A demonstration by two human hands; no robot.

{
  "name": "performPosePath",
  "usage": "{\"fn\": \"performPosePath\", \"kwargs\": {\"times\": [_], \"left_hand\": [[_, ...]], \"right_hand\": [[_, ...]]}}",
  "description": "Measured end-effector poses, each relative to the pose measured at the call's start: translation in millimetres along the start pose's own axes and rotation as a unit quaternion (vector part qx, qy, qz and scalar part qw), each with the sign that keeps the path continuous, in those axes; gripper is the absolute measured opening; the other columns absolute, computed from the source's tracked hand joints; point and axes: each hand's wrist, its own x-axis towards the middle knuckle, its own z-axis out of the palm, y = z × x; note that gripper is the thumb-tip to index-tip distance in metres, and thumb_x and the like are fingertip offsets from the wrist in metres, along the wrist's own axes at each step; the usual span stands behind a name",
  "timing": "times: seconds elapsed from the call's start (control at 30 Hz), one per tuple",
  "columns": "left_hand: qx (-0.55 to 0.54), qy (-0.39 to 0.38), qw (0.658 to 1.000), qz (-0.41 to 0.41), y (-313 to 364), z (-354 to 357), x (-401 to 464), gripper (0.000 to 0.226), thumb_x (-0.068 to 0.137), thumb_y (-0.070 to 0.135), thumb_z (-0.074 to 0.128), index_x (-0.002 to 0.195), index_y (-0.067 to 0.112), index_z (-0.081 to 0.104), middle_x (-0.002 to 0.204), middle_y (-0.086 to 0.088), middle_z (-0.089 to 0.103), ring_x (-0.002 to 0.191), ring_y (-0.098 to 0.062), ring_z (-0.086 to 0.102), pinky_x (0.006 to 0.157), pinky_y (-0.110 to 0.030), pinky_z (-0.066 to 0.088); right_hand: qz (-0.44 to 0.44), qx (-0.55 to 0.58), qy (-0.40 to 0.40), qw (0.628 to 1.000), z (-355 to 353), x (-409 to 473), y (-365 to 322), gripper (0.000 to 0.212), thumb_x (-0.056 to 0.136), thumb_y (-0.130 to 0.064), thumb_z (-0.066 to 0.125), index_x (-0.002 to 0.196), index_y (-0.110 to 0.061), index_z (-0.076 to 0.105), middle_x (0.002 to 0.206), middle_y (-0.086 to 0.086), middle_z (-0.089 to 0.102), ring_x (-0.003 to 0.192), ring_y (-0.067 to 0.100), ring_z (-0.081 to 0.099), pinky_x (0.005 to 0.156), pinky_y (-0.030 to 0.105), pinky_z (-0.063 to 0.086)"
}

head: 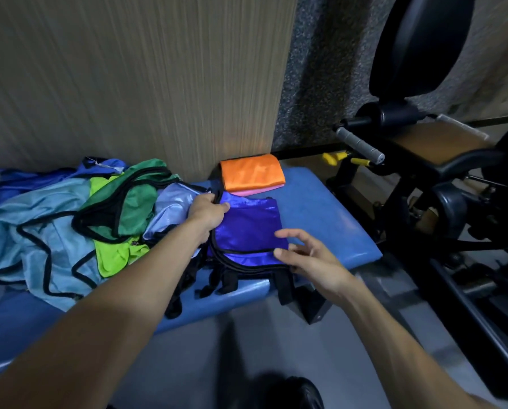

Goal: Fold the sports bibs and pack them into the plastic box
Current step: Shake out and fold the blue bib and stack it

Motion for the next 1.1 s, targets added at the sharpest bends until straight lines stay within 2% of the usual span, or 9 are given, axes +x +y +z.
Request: {"fn": "performPosePath", "kwargs": {"times": [0.1,0.2,0.43,0.67,0.73,0.83,0.93,1.0,1.1], "left_hand": [[0.01,0.002,1.0,0.007,-1.0,1.0,-2.0,0.064,0.096,0.026,0.07,0.151,0.009,0.044,0.148,-0.007,0.055,0.13,-0.025,0.056,0.11,-0.035,0.045],[0.018,0.001,1.0,0.01,-3.1,1.9,-1.8,0.061,0.097,0.025,0.069,0.151,0.008,0.045,0.147,-0.008,0.055,0.13,-0.026,0.056,0.107,-0.033,0.046],[0.028,0.025,0.999,0.018,-1.4,6.1,-5.7,0.051,0.1,0.019,0.064,0.146,0.002,0.049,0.143,-0.01,0.058,0.115,-0.019,0.056,0.087,-0.021,0.038],[0.065,0.031,0.997,0.032,-1.7,7.1,-3.9,0.025,0.1,0.018,0.062,0.122,0.006,0.064,0.119,-0.003,0.066,0.1,-0.023,0.059,0.081,-0.024,0.041],[0.075,0.032,0.996,0.036,-0.6,8.0,-5.3,0.026,0.1,0.018,0.061,0.123,0.005,0.063,0.109,-0.002,0.062,0.102,-0.023,0.059,0.082,-0.025,0.041],[0.093,0.031,0.994,0.045,1.8,8.7,-7.8,0.032,0.101,0.019,0.061,0.13,0.006,0.061,0.115,-0.003,0.063,0.11,-0.024,0.059,0.084,-0.024,0.04],[0.116,0.021,0.992,0.045,3.0,7.0,-7.1,0.048,0.101,0.023,0.061,0.145,0.008,0.051,0.144,-0.009,0.057,0.132,-0.029,0.053,0.103,-0.028,0.041],[0.129,0.007,0.991,0.041,4.2,5.3,-5.7,0.058,0.101,0.026,0.061,0.153,0.012,0.041,0.154,-0.009,0.047,0.14,-0.029,0.046,0.115,-0.032,0.037],[0.154,0.0,0.987,0.043,3.8,4.7,-3.4,0.06,0.101,0.028,0.061,0.155,0.013,0.039,0.156,-0.009,0.045,0.142,-0.03,0.043,0.116,-0.034,0.036]], "right_hand": [[-0.053,-0.016,-0.032,0.998,-2.6,-5.3,10.1,0.044,0.073,-0.031,0.089,0.112,-0.025,0.069,0.099,0.014,0.057,0.093,0.023,0.052,0.089,0.035,0.043],[-0.081,-0.034,-0.032,0.996,-3.7,-9.5,16.0,0.038,0.075,-0.015,0.087,0.109,-0.02,0.069,0.097,0.012,0.062,0.091,0.022,0.054,0.085,0.028,0.048],[-0.114,-0.042,0.005,0.993,-3.6,-13.9,22.8,0.03,0.077,-0.001,0.085,0.099,-0.004,0.065,0.076,0.001,0.054,0.07,0.013,0.046,0.07,0.02,0.046],[-0.142,-0.016,0.061,0.988,1.1,-17.4,27.8,0.034,0.087,0.004,0.075,0.076,-0.011,0.046,0.062,-0.007,0.045,0.057,0.008,0.038,0.053,0.018,0.035],[-0.154,-0.035,0.07,0.985,2.6,-18.9,29.3,0.033,0.089,0.006,0.072,0.077,-0.006,0.043,0.06,-0.008,0.042,0.056,0.006,0.036,0.052,0.016,0.034],[-0.173,-0.121,0.089,0.973,3.5,-21.2,33.0,0.027,0.09,0.004,0.07,0.082,-0.007,0.046,0.062,-0.008,0.042,0.057,0.005,0.037,0.054,0.015,0.036],[-0.19,-0.223,0.102,0.951,2.7,-23.6,36.3,0.026,0.092,-0.006,0.07,0.105,-0.026,0.062,0.066,0.007,0.046,0.057,0.008,0.04,0.057,0.017,0.041],[-0.218,-0.28,0.1,0.929,1.4,-25.5,38.3,0.029,0.094,-0.012,0.068,0.116,-0.03,0.064,0.068,0.0,0.048,0.057,0.01,0.045,0.059,0.018,0.044],[-0.287,-0.518,0.123,0.796,1.1,-28.4,42.5,0.027,0.095,-0.025,0.054,0.121,-0.034,0.058,0.08,-0.012,0.059,0.067,0.02,0.061,0.057,0.035,0.051]]}}
